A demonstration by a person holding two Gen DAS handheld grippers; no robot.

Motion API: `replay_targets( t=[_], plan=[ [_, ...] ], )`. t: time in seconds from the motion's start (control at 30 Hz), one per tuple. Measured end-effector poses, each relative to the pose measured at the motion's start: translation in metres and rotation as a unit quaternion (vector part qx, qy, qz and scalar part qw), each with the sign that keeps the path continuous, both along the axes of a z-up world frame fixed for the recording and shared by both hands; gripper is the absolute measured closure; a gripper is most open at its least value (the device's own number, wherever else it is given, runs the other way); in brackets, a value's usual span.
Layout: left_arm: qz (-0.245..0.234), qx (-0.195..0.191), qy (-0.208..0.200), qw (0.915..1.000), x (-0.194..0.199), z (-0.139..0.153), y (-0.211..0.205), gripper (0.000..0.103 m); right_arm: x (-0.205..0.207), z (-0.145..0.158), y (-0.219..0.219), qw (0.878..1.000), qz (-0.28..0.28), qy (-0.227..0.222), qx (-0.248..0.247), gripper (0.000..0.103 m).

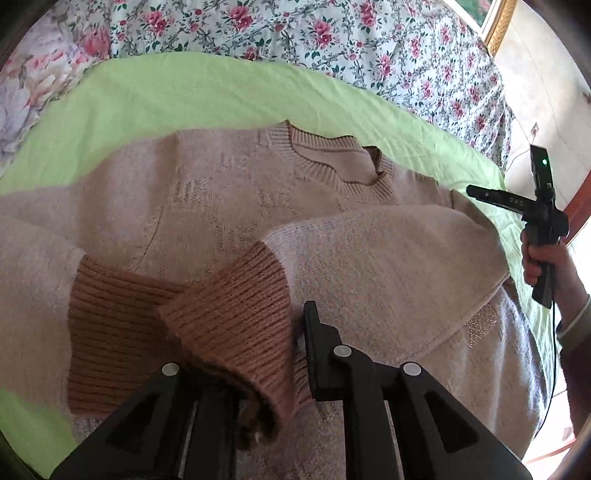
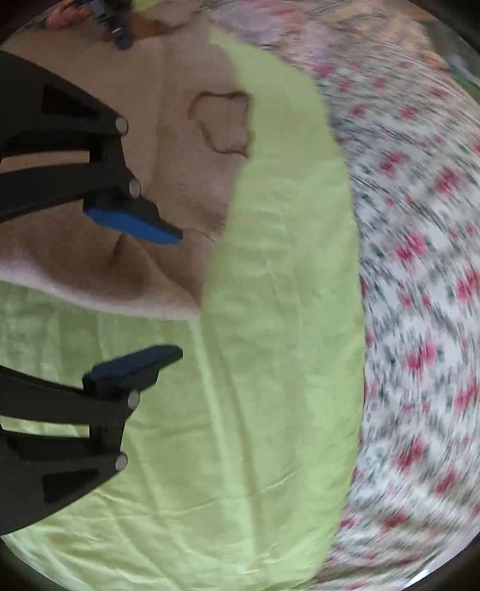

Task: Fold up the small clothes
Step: 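Fold the sleeve across the sweater body with the right gripper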

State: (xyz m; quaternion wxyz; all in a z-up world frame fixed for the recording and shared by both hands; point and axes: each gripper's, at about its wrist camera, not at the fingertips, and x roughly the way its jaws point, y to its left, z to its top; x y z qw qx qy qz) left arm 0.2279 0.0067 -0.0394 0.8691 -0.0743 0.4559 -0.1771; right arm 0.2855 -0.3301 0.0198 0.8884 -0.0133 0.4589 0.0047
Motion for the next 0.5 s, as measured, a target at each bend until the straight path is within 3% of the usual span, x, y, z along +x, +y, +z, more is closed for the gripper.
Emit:
replay_targets(
  t=[0.13,0.17,0.2,0.23,0.27,0.33,0.4,0.5],
  plan=[
    [-0.003,0.003,-0.007,1.0,-0.004,0.001,-0.002,0.092,0.006,-0.022,0.008,0.998,-0.022,0.043,-0.035,0.059],
    [-0.004,0.007,-0.008,0.9999,-0.004,0.0,-0.003,0.094,0.009,-0.029,0.006,0.998,-0.023,0.052,-0.03,0.066],
    [-0.005,0.011,-0.01,0.9999,-0.004,0.0,-0.005,0.097,0.01,-0.033,0.004,0.998,-0.025,0.055,-0.021,0.084],
    [-0.007,0.014,-0.013,0.9998,-0.006,0.001,-0.006,0.1,0.008,-0.032,0.0,0.998,-0.032,0.045,-0.014,0.091],
    [-0.007,0.019,-0.022,0.9995,-0.008,0.005,-0.007,0.1,0.006,-0.027,-0.005,0.999,-0.038,0.036,0.003,0.094],
    [-0.006,0.02,-0.049,0.9986,-0.016,0.016,-0.006,0.1,-0.008,-0.003,-0.028,0.995,-0.076,-0.023,0.052,0.095],
    [-0.005,0.001,-0.071,0.9975,-0.022,0.026,-0.003,0.1,-0.02,0.01,-0.058,0.982,-0.122,-0.063,0.127,0.096],
    [0.003,0.035,-0.036,0.9987,-0.007,0.008,-0.009,0.1,-0.011,-0.015,-0.065,0.98,-0.129,-0.017,0.153,0.095]
  ],
)
